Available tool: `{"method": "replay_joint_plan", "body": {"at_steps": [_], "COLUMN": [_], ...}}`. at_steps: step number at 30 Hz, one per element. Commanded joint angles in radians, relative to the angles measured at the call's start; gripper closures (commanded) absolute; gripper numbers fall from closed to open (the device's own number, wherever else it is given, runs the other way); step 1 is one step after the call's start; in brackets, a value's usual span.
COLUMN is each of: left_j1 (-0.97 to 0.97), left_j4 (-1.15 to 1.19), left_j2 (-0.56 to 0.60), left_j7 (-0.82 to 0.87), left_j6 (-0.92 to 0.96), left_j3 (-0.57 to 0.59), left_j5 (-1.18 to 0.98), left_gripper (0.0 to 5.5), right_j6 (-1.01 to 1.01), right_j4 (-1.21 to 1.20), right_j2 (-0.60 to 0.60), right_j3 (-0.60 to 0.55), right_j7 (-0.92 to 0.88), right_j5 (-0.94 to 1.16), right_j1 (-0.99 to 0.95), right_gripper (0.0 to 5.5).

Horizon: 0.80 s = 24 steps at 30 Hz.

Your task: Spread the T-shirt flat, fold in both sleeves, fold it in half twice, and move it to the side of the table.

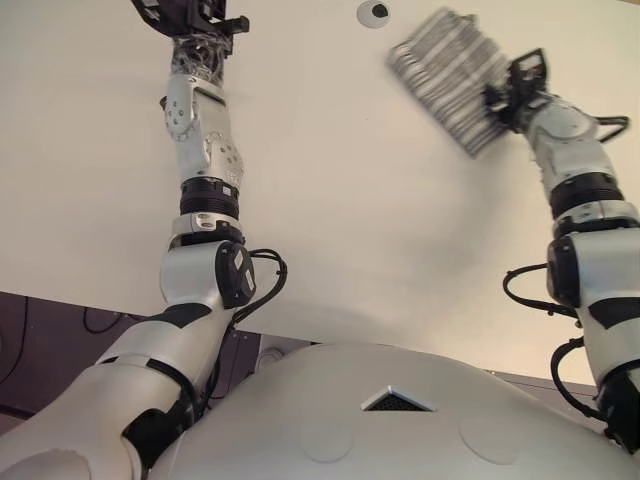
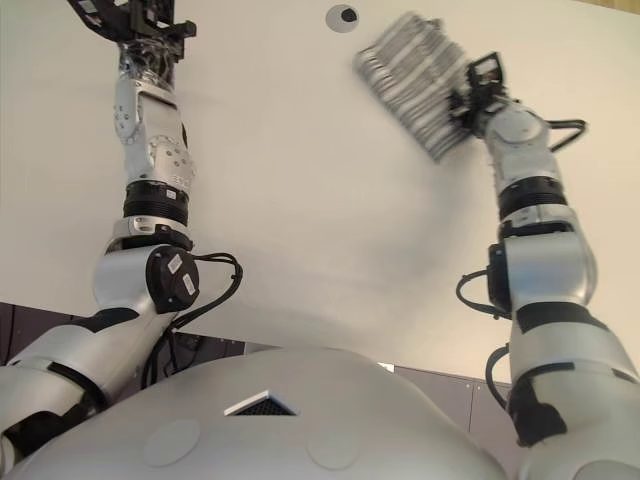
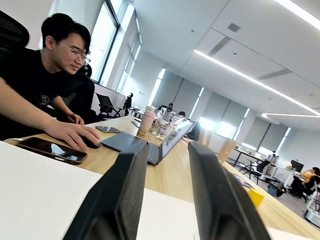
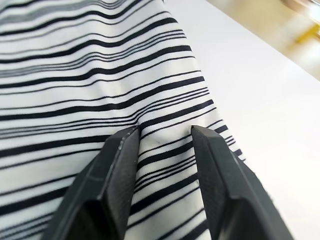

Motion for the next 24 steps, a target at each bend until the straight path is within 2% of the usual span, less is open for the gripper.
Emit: {"method": "replay_joint_plan", "body": {"at_steps": [1,4,7,13,24], "left_j1": [0.015,0.003,-0.014,-0.102,-0.143], "left_j4": [0.006,0.024,0.055,0.1,0.15], "left_j2": [-0.005,0.005,0.028,0.051,0.08], "left_j7": [0.007,0.064,0.112,0.093,0.124], "left_j6": [-0.019,-0.046,-0.062,-0.031,-0.045], "left_j3": [-0.011,-0.009,-0.016,-0.029,-0.031], "left_j5": [0.017,0.046,0.087,0.094,0.115], "left_gripper": [4.09,4.09,4.09,4.09,4.09], "right_j6": [-0.297,-0.505,-0.553,-0.517,-0.402], "right_j4": [-0.023,-0.161,-0.31,-0.447,-0.64], "right_j2": [0.04,0.086,0.157,0.212,0.292], "right_j3": [-0.128,-0.208,-0.236,-0.265,-0.275], "right_j7": [-0.069,-0.078,-0.095,-0.153,-0.196], "right_j5": [0.053,0.106,0.127,0.115,0.118], "right_j1": [0.029,0.072,0.107,0.147,0.243], "right_gripper": [3.67,3.67,3.67,3.67,3.67]}}
